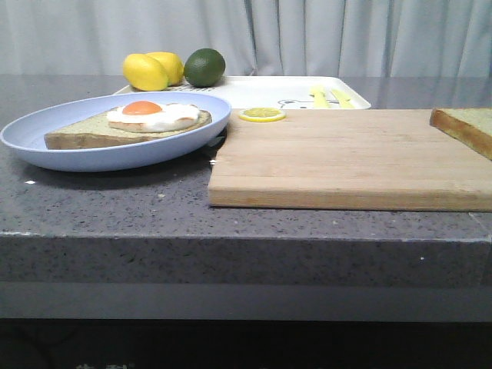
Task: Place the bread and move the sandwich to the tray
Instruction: 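Lower the right gripper onto the bread slice on the cutting board and grasp it, then lift the bread slice with the right gripper and carry it over the plate, then lower the bread onto the fried egg and open the right gripper, then withdraw the right gripper upward away from the plate, then lower the left gripper to the plate rim nearest it and grasp it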
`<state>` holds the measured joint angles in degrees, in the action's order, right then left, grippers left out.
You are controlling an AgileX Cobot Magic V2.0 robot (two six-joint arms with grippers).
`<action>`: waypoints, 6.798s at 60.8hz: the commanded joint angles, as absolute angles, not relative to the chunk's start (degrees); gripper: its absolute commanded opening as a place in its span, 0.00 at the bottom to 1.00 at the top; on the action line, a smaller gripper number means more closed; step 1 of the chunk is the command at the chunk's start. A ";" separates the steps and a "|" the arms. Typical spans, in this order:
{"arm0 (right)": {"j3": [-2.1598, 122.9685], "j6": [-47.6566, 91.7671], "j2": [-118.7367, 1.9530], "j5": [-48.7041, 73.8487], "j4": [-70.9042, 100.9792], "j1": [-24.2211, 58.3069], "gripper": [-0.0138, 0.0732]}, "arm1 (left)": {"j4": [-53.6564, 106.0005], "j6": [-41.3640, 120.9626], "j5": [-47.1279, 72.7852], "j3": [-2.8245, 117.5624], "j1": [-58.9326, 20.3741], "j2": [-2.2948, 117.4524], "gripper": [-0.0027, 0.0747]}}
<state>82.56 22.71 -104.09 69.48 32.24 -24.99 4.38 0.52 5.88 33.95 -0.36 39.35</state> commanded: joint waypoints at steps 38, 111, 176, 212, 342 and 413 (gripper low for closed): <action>84.22 16.80 -91.57 76.78 45.22 -24.91 0.09 | 4.81 0.00 1.35 36.17 -0.38 39.36 0.74; 84.03 15.78 -102.16 31.42 86.91 29.42 0.09 | 4.81 0.00 1.35 36.17 -0.38 39.36 0.74; 76.82 15.78 -103.75 30.74 83.66 24.68 0.30 | 4.81 0.00 1.35 36.17 -0.38 39.36 0.74; 76.82 15.78 -99.02 39.37 78.57 18.15 0.67 | 4.81 0.00 1.35 36.17 -0.38 39.36 0.74; 20.85 -7.05 -9.80 20.36 -2.85 8.69 0.09 | 14.16 0.00 32.38 59.32 -3.79 72.11 0.74; 20.85 -7.05 -9.80 20.57 -2.85 8.69 0.09 | 14.60 0.00 38.66 69.51 -8.53 93.56 0.43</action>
<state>19.28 -7.04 -9.39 25.33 -2.43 8.90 13.00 0.52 39.52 68.21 -8.11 94.70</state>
